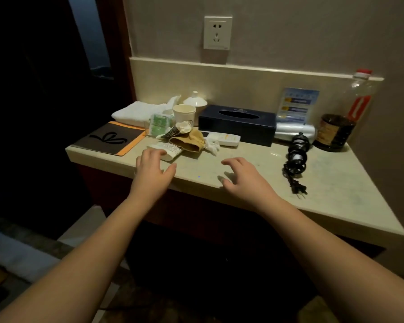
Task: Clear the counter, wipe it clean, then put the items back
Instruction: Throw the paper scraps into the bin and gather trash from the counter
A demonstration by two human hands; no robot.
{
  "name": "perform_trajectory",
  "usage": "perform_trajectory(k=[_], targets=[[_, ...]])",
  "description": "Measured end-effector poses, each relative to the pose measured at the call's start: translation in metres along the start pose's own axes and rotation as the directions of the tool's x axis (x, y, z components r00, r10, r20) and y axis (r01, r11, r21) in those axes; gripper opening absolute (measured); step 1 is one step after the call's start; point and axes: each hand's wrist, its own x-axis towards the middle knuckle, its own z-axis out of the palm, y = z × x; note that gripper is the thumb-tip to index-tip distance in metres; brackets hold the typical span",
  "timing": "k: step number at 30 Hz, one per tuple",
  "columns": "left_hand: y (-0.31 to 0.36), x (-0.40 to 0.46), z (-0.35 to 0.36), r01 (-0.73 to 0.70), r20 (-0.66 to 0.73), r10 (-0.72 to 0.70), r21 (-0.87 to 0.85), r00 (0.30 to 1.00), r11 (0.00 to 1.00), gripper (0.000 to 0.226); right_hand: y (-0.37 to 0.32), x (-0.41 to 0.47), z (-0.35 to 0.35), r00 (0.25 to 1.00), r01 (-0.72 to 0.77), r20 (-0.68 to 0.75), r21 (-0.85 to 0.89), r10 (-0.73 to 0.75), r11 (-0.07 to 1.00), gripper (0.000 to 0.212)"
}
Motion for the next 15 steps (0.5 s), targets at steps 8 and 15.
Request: perform_trajectory(k=[8, 15], targets=[[-0.027, 0.064, 0.006, -0.018, 0.086, 0.003, 0.181, 0.996, 0.983, 0.082, -0.024, 0.074, 0.032, 0.991, -0.115, -0.081, -0.050, 0.110, 0.992, 0.078], [-0.024, 0.086, 0.009, -0.147, 0.190, 0.105, 0.223, 0.976, 0.964, 0.102, -0.035, 0.112, 0.045, 0.988, -0.146, -0.070, -0.128, 0.138, 0.981, 0.085]])
